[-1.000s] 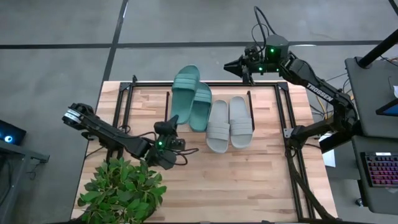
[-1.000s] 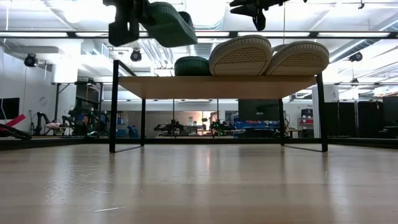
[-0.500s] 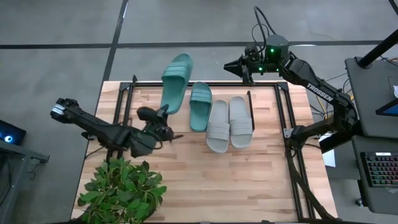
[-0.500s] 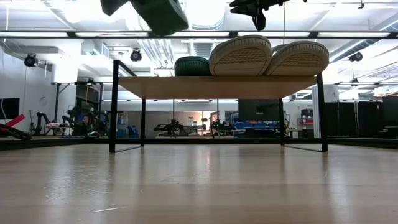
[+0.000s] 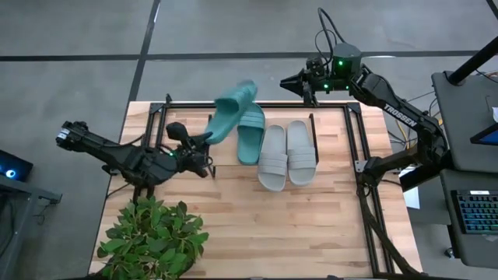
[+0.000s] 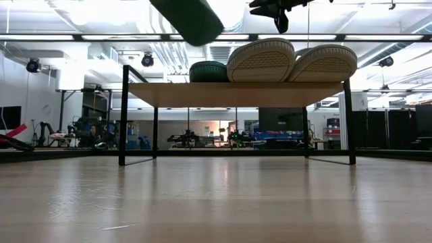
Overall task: Pick and place slides into the shelf
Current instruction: Put the green slides on the shelf
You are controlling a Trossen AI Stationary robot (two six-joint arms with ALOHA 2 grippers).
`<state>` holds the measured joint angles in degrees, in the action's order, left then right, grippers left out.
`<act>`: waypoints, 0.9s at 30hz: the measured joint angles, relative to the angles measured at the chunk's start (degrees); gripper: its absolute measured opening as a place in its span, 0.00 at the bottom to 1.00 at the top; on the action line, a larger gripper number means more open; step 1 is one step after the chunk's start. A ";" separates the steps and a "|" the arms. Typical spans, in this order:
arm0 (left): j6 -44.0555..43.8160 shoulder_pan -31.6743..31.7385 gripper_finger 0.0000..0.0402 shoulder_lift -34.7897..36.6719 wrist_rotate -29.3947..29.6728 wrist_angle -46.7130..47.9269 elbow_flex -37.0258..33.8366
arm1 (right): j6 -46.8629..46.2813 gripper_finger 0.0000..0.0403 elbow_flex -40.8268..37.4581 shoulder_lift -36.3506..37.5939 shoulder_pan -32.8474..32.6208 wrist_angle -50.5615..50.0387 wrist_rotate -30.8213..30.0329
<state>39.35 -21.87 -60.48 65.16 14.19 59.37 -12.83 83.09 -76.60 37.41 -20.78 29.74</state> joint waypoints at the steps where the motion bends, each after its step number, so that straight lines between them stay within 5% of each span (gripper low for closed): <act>1: -2.10 0.06 0.10 0.04 -1.85 1.39 0.09 | 0.06 0.19 0.00 0.00 0.00 0.00 -0.04; 15: -16.26 1.05 0.10 -1.95 -3.42 20.25 3.90 | 22.76 0.21 -0.02 0.15 -8.02 5.70 0.71; 21: -25.59 3.50 0.10 -2.20 -12.70 31.99 9.00 | 39.53 0.22 -0.02 0.18 -16.72 5.95 0.30; 27: -28.55 4.82 0.10 -3.50 -13.63 37.14 10.29 | 51.57 0.22 -0.02 0.04 -23.56 2.11 -13.88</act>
<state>10.80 -17.05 -63.98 51.53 51.33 69.66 38.74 83.07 -76.56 13.85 -18.67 15.86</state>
